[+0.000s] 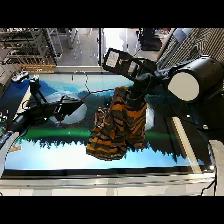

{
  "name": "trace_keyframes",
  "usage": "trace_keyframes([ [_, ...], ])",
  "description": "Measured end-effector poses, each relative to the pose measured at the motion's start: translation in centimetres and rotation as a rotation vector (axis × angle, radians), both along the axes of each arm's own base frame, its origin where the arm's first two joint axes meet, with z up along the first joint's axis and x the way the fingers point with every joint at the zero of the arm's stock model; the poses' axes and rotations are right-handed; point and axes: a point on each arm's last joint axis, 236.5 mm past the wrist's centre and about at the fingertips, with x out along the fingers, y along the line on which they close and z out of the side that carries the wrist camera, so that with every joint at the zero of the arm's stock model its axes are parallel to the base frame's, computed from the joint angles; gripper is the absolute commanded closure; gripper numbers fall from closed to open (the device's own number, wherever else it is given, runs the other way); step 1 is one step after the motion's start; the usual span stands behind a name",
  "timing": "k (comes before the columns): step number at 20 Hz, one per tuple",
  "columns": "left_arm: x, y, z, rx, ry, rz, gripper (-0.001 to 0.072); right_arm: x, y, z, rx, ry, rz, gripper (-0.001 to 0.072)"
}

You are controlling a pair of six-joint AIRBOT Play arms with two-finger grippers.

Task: Fold the clothes and pants, and hang the long-sleeved shirts on hangers.

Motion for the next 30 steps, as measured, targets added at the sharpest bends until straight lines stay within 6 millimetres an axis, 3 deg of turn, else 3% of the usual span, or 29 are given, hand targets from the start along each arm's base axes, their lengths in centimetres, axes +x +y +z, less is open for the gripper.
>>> trace_keyframes([
  [5, 0.1, 0.0, 0.1, -0.006, 0.0, 0.002, 0.0695, -1.7, -1.5, -2.9, -0.004, 0.153, -0.112, 0.0201],
  [9, 0.1, 0.1, 0.2, -0.007, 0.0, 0.003, 0.0696, -0.1, -2.7, -5.3, 0.004, 0.18, -0.2, 0.0204],
  [11, 0.1, 0.1, 0.2, -0.007, 0.0, 0.003, 0.0695, 1.6, -3.7, -6.1, 0.027, 0.17, -0.256, 0.0314],
  [14, 0.1, 0.1, 0.2, -0.007, 0.0, 0.003, 0.0695, 3.3, -4.4, -7.2, 0.051, 0.164, -0.298, 0.0694],
  [16, 0.1, 0.1, 0.2, -0.008, 0.0, 0.003, 0.0695, 3.8, -4.5, -7.4, 0.063, 0.158, -0.31, 0.0694],
  [19, 0.1, 0.1, 0.2, -0.008, 0.0, 0.003, 0.0695, 4.3, -4.6, -6.6, 0.082, 0.134, -0.315, 0.0697],
  [26, 0.0, 0.0, -0.1, 0.003, 0.011, -0.005, 0.0696, 4.9, -4.4, -1.3, 0.055, -0.018, -0.199, 0.0697],
  [30, -0.2, -0.1, -0.4, 0.016, 0.022, -0.013, 0.0695, 5.4, -2.7, -0.4, 0.0, -0.094, -0.044, 0.0697],
])
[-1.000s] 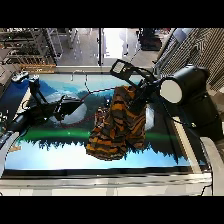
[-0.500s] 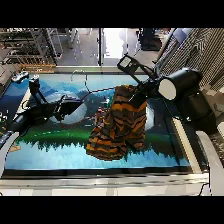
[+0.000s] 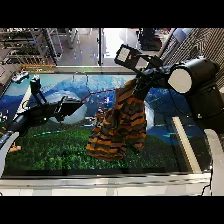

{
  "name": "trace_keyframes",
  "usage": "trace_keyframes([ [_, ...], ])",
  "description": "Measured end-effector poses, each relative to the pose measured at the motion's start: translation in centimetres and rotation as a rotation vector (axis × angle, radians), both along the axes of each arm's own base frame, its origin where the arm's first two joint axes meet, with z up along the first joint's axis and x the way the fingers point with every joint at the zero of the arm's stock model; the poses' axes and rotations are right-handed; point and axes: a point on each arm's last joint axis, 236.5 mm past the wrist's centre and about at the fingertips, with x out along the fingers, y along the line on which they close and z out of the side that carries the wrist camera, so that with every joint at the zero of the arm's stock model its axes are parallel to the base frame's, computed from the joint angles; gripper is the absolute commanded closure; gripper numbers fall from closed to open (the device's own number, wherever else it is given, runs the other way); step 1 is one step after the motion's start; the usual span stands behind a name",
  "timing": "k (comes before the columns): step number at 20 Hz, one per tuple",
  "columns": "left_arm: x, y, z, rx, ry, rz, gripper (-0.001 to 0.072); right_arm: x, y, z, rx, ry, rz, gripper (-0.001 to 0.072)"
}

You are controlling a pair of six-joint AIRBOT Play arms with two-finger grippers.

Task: Fold the clothes and pants, and hang the long-sleeved shirts on hangers.

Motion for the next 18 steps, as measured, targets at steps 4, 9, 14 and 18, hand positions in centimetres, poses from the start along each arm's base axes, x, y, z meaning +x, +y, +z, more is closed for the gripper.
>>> trace_keyframes([
  [4, -0.2, -0.1, -0.5, 0.02, 0.005, -0.009, 0.0695, -0.1, 3.2, 1.2, 0.049, -0.055, 0.134, 0.0697],
  [9, -0.3, -0.2, -0.7, 0.031, 0.007, -0.013, 0.0695, -1.3, 7.1, 2.6, 0.098, -0.109, 0.25, 0.0697],
  [14, -0.3, -0.2, -0.8, 0.034, 0.007, -0.015, 0.0695, -2.0, 8.3, 2.5, 0.126, -0.093, 0.268, 0.0445],
  [18, -0.1, -0.1, -0.4, 0.015, 0.007, -0.008, 0.0695, -2.3, 4.5, -0.8, 0.107, 0.089, 0.126, 0.0191],
])
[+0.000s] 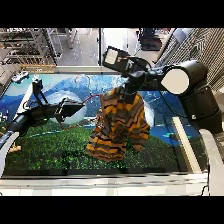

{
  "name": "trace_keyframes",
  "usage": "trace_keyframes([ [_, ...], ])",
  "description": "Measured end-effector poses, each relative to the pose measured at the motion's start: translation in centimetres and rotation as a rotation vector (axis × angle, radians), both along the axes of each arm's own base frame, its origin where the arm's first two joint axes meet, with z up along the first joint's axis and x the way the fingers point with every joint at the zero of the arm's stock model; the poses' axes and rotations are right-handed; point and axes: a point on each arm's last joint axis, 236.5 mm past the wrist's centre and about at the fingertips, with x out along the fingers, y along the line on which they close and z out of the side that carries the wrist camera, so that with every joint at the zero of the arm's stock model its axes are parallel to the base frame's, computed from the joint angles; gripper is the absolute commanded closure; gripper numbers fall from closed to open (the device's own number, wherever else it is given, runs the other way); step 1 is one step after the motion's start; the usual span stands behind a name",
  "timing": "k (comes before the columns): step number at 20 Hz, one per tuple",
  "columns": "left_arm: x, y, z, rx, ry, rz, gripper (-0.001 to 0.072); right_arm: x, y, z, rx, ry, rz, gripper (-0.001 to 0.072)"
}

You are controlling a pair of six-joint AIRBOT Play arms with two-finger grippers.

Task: Fold the clothes and pants, and hang the long-sleeved shirts on hangers.

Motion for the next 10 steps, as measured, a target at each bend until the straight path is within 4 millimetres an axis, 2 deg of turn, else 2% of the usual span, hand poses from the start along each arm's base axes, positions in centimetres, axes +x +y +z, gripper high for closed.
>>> trace_keyframes([
  [2, 0.1, 0.1, 0.3, -0.013, 0.0, 0.005, 0.0695, -0.4, -1.1, -1.0, -0.005, 0.065, -0.042, 0.0191],
  [5, 0.2, 0.2, 0.6, -0.025, -0.001, 0.009, 0.0695, -0.6, -1.7, -0.7, 0.007, 0.073, -0.065, 0.0191],
  [8, 0.2, 0.2, 0.6, -0.027, -0.001, 0.01, 0.0695, -0.6, -1.8, 0.0, -0.002, 0.043, -0.046, 0.0195],
  [10, 0.2, 0.2, 0.7, -0.029, -0.001, 0.011, 0.0695, -0.8, -1.0, -0.2, -0.026, 0.029, -0.003, 0.0215],
])
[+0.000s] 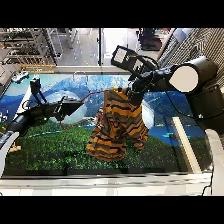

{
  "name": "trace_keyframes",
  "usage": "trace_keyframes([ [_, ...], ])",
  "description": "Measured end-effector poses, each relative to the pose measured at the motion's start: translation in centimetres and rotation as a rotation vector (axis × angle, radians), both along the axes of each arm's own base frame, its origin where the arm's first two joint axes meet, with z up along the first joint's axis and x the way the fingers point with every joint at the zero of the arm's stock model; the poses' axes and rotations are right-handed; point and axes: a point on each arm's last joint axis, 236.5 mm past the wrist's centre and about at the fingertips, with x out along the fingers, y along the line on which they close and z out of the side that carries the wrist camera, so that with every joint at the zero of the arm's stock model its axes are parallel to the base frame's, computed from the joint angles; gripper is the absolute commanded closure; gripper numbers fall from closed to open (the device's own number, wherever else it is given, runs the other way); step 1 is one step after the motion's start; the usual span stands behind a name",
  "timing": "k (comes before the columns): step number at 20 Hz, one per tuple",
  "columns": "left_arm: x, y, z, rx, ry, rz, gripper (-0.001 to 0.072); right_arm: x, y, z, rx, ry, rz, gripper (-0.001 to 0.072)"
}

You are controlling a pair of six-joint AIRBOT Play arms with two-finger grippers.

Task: Fold the clothes and pants, and hang the long-sleeved shirts on hangers.

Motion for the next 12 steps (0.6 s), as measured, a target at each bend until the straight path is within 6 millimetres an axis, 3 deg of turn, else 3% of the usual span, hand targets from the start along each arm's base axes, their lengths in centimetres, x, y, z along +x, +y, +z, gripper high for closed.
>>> trace_keyframes([
  [3, 0.0, 0.0, 0.1, -0.002, 0.0, 0.001, 0.0695, 0.0, 1.9, -1.6, -0.044, 0.004, 0.067, 0.0225],
  [6, 0.0, 0.0, 0.0, -0.002, 0.0, 0.001, 0.0695, 1.7, 3.1, -3.7, -0.089, -0.009, 0.084, 0.0415],
  [7, 0.0, 0.0, 0.0, -0.002, 0.0, 0.001, 0.0696, 2.4, 3.4, -3.9, -0.093, -0.026, 0.082, 0.0519],
  [9, 0.1, 0.0, 0.0, -0.002, 0.0, 0.002, 0.0695, 3.5, 3.9, -4.0, -0.096, -0.064, 0.081, 0.06],
  [10, 0.2, 0.1, 0.0, -0.002, 0.002, 0.007, 0.0695, 3.7, 3.9, -4.0, -0.103, -0.076, 0.084, 0.0683],
  [11, 0.3, 0.1, 0.1, -0.003, 0.003, 0.011, 0.0694, 3.8, 4.0, -4.0, -0.105, -0.081, 0.085, 0.0692],
  [12, 0.3, 0.1, 0.0, -0.002, 0.003, 0.012, 0.0616, 3.8, 4.0, -4.0, -0.104, -0.081, 0.086, 0.0693],
])
